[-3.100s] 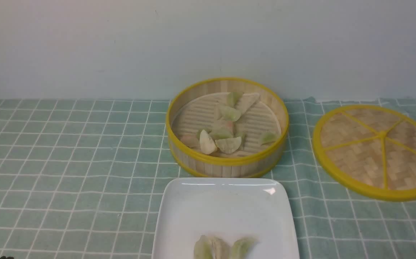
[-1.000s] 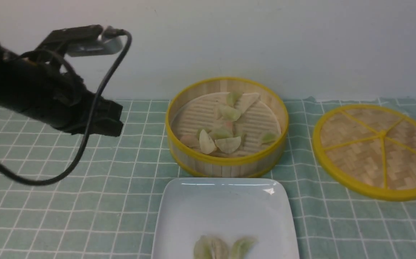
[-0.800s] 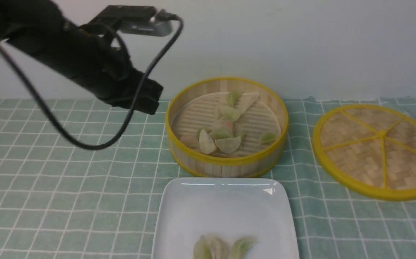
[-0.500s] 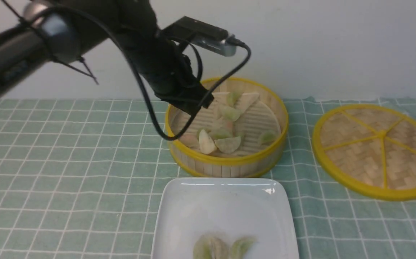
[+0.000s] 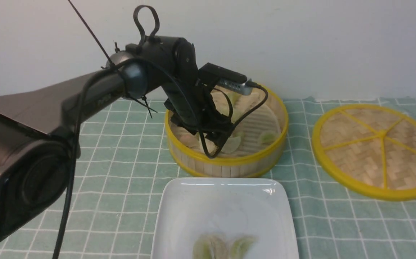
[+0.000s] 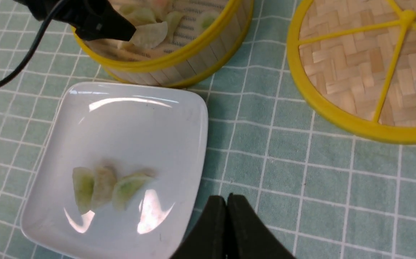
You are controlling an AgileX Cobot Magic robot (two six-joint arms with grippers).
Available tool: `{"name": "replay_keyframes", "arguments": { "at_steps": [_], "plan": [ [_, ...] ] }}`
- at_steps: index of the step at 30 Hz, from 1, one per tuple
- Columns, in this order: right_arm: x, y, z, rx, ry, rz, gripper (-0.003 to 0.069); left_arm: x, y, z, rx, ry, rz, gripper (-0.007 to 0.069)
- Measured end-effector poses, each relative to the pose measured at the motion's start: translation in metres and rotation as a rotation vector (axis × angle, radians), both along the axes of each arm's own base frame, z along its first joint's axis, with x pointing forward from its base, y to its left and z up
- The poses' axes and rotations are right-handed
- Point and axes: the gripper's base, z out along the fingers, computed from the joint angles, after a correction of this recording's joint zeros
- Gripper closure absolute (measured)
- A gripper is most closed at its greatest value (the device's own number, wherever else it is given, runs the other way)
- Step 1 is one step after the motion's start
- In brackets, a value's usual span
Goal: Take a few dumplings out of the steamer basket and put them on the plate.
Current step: Use the left arm to grab a dumpling from the steamer
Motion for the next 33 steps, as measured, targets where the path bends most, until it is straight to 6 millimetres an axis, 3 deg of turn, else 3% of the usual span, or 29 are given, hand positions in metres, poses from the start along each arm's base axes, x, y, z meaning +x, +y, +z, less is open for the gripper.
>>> {"name": "replay_keyframes", "arguments": {
  "at_steps": [13, 15, 18, 19, 20, 21, 31, 33],
  "plan": [
    [0.001, 0.004, -0.001, 0.039, 0.003, 0.027, 0.0672, 0.009, -0.004, -0.014, -0.013, -0.025, 0.011, 0.0105],
    [0.001, 0.004, -0.001, 0.037, -0.001, 0.034, 0.0672, 0.009, -0.004, -0.015, -0.012, -0.025, 0.011, 0.0162],
    [0.001, 0.005, -0.001, 0.035, -0.005, 0.043, 0.0672, 0.01, -0.004, -0.014, -0.009, -0.029, 0.01, 0.0314],
    [0.0, 0.005, -0.001, 0.035, -0.007, 0.046, 0.0672, 0.011, -0.003, -0.014, -0.006, -0.035, 0.013, 0.0414],
    [0.0, 0.005, -0.001, 0.035, -0.007, 0.046, 0.0672, 0.011, -0.003, -0.014, -0.006, -0.034, 0.013, 0.0427],
    [0.001, 0.005, -0.001, 0.036, -0.007, 0.046, 0.0672, 0.011, -0.003, -0.013, -0.015, -0.035, 0.02, 0.0496],
    [0.001, 0.005, -0.001, 0.038, -0.008, 0.047, 0.0672, 0.001, 0.001, 0.005, -0.004, -0.006, 0.01, 0.0495],
    [0.001, 0.005, -0.001, 0.038, -0.012, 0.045, 0.0672, -0.003, 0.002, 0.025, -0.02, -0.04, 0.008, 0.0495]
  ]
}}
